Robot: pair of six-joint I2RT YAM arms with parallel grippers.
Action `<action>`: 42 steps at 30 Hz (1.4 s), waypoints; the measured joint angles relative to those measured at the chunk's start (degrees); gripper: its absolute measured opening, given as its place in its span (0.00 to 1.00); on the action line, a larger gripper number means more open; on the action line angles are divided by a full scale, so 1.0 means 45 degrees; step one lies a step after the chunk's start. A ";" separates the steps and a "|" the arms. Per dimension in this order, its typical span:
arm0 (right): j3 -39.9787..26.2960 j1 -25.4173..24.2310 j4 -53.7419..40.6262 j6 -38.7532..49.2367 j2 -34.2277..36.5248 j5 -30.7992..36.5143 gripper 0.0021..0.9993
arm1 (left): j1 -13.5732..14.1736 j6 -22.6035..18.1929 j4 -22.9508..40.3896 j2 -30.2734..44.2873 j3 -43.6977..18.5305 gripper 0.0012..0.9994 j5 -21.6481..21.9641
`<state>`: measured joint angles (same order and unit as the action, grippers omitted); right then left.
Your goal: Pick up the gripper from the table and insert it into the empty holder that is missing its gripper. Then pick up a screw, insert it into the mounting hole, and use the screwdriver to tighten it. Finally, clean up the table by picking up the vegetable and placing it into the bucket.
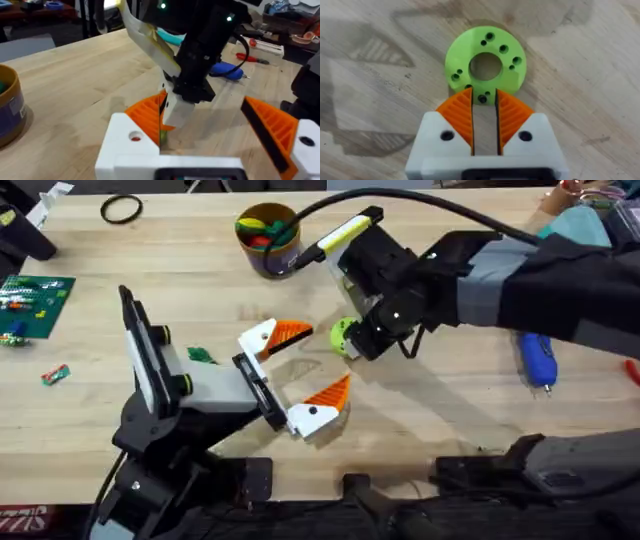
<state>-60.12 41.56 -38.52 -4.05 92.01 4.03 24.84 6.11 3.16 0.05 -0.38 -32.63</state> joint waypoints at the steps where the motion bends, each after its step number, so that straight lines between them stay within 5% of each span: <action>1: 0.0000 0.0000 0.0000 0.0000 0.0000 -0.0003 0.23 | 0.0000 0.0000 0.0000 0.0000 0.0000 0.99 0.0031; 32: -0.0097 0.0155 -0.0062 -0.0005 0.0335 -0.0062 0.14 | 0.0000 0.0000 -0.0005 0.0000 0.0000 0.99 0.0205; 36: -0.0107 0.0151 -0.0053 -0.0019 0.0339 -0.0037 0.01 | 0.0000 0.0000 -0.0005 -0.0001 0.0000 0.99 0.0205; 42: -0.0107 0.0155 -0.0053 -0.0015 0.0336 -0.0042 0.00 | 0.0000 0.0000 -0.0005 -0.0004 0.0000 0.99 0.0205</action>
<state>-60.60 42.26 -38.76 -4.12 93.52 3.84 24.84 6.11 3.14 0.03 -0.38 -31.70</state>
